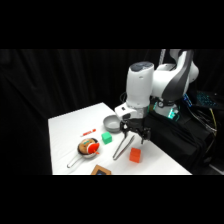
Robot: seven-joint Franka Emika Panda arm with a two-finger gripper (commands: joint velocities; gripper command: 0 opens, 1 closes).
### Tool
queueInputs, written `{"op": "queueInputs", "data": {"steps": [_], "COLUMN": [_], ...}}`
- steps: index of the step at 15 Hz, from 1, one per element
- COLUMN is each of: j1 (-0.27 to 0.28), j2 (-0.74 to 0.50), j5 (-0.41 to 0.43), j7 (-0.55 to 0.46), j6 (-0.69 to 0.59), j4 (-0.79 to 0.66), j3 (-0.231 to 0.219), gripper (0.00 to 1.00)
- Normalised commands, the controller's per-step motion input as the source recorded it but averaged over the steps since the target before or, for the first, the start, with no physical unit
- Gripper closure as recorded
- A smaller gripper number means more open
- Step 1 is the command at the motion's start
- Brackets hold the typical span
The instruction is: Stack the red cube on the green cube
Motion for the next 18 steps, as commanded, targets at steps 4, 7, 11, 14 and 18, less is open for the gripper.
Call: {"op": "queueInputs", "data": {"steps": [4,7,11,14,18], "j1": [0.023,0.028,0.029,0.054,0.104], "j2": [0.14,0.22,0.22,0.18,0.15], "j5": [-0.023,-0.151,-0.191,-0.221,-0.243], "j7": [-0.22,-0.09,-0.02,0.06,0.14], "j6": [0.29,0.25,0.19,0.17,0.16], "j4": [-0.06,0.05,0.10,0.12,0.14], "j3": [0.053,0.017,-0.013,-0.062,-0.125], "gripper": [0.00,0.00,0.00,0.00,0.00]}}
